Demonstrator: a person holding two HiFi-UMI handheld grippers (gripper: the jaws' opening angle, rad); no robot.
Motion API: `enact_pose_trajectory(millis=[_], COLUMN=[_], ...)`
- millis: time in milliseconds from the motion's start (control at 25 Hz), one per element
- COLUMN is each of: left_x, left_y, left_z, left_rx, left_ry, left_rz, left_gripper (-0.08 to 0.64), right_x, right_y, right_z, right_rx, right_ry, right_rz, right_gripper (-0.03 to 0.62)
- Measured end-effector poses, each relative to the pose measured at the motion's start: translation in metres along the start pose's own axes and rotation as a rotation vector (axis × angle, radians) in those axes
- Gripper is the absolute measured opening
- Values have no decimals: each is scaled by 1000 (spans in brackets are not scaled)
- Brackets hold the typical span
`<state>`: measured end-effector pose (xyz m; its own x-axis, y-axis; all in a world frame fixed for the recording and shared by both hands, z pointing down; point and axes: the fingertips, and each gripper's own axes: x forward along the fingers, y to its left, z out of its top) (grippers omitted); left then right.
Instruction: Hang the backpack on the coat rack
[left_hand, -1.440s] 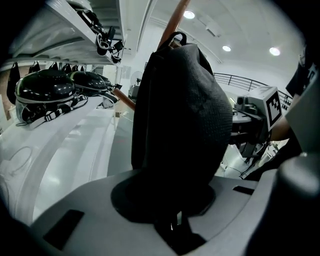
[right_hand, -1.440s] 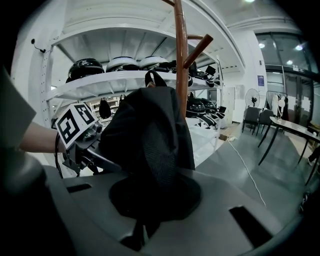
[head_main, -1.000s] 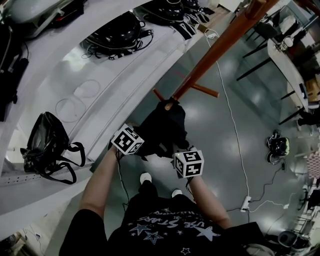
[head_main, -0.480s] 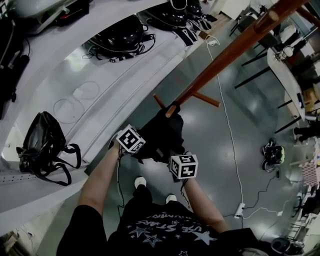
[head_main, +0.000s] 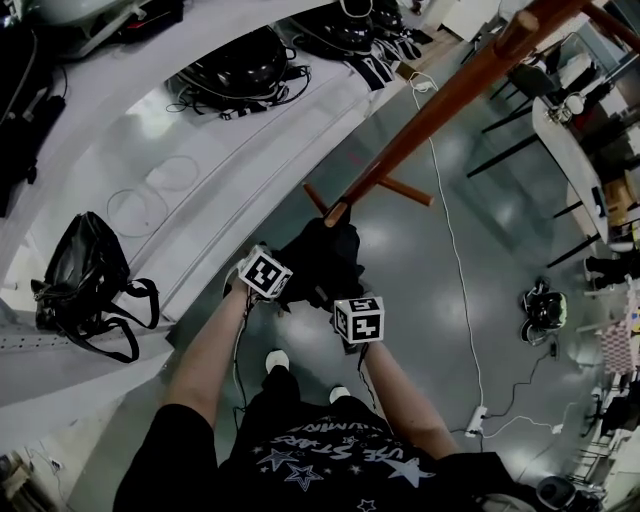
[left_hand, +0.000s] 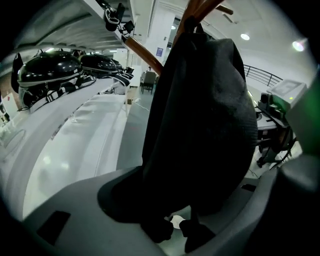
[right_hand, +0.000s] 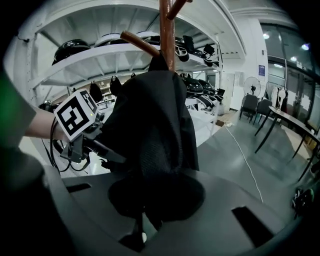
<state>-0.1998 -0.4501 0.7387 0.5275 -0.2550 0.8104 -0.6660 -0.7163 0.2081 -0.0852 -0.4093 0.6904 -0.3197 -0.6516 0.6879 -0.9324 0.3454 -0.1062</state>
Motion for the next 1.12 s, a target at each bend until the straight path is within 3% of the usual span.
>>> enact_pose_trajectory(millis=[200,560,680,840,1120], left_x=[-13,-61,-79,-111,-140], left_y=[5,-5,-15,-30,-90], left_z=[12,1,-14,-4,13], left_rx=[-6,-48,-93,-133,-173], left_ry=[-79,-136,-131,-208,-305], left_rz=[103,229,261,336,363], left_gripper=[316,322,322,322,322], right_x=[4,-15,-31,-56,-107], right_y=[1,8,4,0,-8], right_z=[-6,-5,-6,-2,3], right_rx=[-55,-55,-54,-29,-92], right_ry=[25,-7,-27,-65,-121], right_rz=[28,128,147,183,247], right_gripper=[72,218,225,224,222])
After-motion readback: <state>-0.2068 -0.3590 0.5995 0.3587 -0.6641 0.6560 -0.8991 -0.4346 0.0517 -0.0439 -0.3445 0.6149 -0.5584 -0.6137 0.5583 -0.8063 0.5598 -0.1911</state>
